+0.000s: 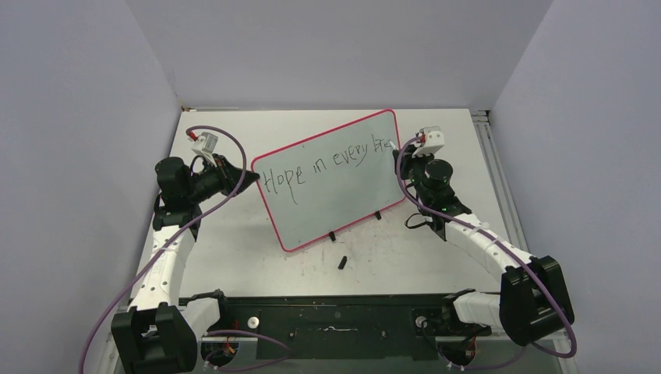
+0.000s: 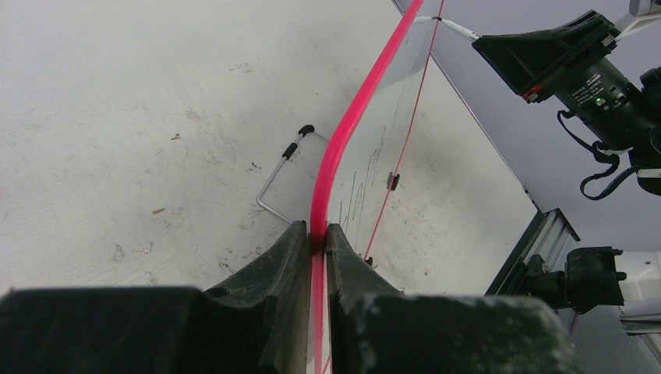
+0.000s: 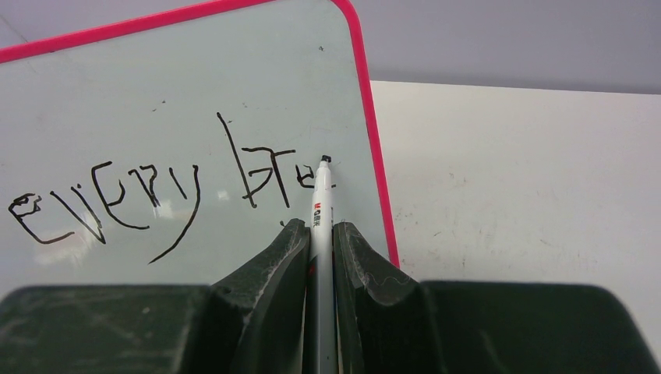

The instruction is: Write a sentence on the whiteboard

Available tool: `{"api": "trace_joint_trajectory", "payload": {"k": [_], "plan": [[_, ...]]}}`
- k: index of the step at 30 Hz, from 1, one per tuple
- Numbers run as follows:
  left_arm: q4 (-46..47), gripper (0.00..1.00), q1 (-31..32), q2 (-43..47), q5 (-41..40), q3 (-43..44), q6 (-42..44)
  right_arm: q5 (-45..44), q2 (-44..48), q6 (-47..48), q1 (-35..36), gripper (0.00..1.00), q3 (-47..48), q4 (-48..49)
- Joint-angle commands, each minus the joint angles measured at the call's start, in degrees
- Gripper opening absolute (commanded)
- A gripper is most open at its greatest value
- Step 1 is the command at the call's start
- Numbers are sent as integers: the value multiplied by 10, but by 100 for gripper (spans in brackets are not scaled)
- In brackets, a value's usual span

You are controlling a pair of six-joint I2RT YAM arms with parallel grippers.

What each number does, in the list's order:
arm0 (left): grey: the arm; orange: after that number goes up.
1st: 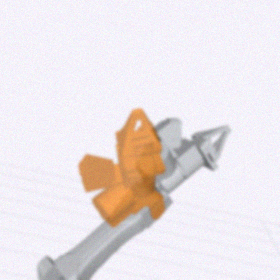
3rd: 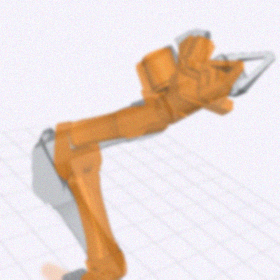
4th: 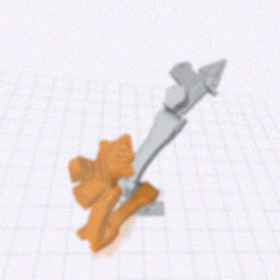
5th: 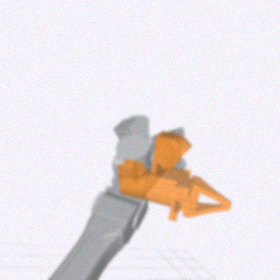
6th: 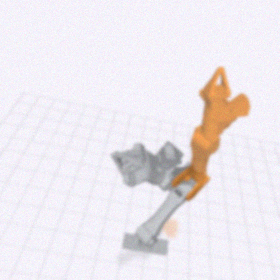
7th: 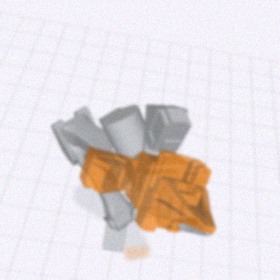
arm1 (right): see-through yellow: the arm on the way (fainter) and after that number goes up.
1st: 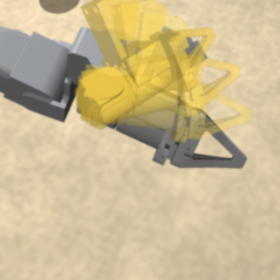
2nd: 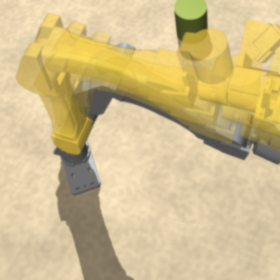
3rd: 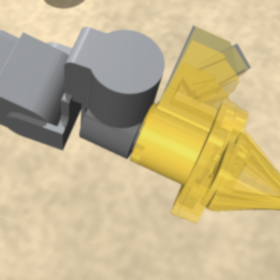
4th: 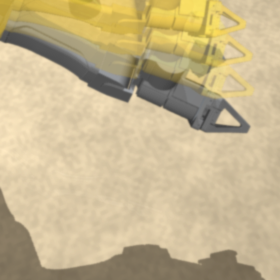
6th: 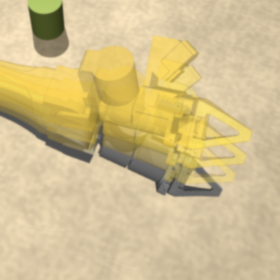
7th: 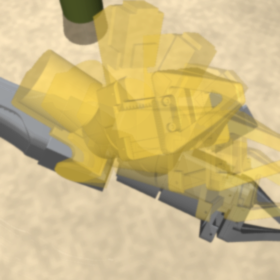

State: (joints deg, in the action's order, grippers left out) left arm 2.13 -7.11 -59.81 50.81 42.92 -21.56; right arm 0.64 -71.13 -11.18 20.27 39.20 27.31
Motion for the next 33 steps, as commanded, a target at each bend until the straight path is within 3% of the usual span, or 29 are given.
{"api": "trace_joint_trajectory", "payload": {"k": [1, 33], "plan": [[-15, 0, 3, 0, -3, 19, 14, 3, 17, -3, -2, 5, -8, 12], [-13, 0, 3, -2, -2, 19, 13, -22, -7, 3, -2, 5, 31, 33]]}}
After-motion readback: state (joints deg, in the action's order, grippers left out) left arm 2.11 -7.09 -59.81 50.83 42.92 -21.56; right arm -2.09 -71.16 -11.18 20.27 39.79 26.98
